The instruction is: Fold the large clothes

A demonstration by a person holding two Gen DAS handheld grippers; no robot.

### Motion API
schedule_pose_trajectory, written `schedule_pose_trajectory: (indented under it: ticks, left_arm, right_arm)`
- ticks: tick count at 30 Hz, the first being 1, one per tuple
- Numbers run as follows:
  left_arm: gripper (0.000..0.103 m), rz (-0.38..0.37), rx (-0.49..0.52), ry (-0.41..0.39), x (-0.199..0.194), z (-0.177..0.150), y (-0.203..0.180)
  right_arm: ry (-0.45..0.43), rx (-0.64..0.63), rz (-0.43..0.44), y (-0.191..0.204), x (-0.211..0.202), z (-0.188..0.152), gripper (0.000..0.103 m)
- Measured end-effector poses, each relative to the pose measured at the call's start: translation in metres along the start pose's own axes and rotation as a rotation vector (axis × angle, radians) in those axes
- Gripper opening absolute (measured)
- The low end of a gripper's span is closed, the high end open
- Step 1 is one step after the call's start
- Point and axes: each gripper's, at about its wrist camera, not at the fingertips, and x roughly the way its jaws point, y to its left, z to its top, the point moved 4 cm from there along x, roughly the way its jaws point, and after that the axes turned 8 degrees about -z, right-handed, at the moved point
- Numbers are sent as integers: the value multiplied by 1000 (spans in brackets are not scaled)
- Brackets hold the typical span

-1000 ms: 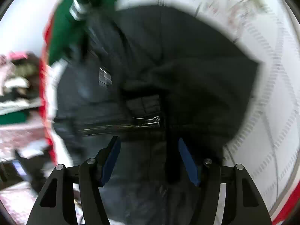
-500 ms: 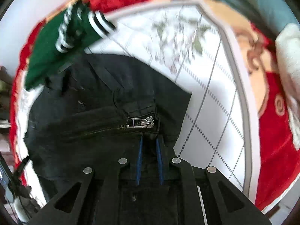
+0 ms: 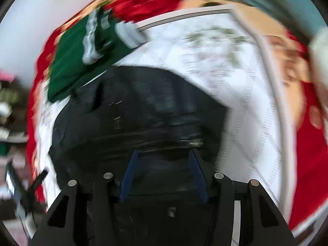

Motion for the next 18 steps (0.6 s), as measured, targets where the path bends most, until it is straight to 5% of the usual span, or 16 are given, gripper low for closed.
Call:
schedule_pose_trajectory:
  ticks: [3,4,5,7,11,13,15,18]
  left_arm:
    - [103,28,19,53,46,3,-9]
    - [103,25,11,40,52,4,-9]
    - [103,26,0,23,51,5,-9]
    - [103,63,10,18,41,6,-10]
    - [103,176,10,-64,-17,-10,-12]
    - [103,225,7,-97,-53,-29,-17]
    - [103,266,26,-116,-91,-57,-32]
    - [103,317,69,-115,-132,-101,-62]
  right_arm:
    - [78,-11,-23,1,40,-1,44]
    - [121,-24,-74,-6,60,-2,24]
    - [135,-29,-97,-9,69,-2,15]
    - [156,-31,-80,-15,74,2,13]
    - [214,-58,45,-31,54,8,28]
    - [247,-69,97,-41,43,13,64]
    - [273,-87,163,-61,26,13,82]
    - [348,-101,242,-92,7,-2,82]
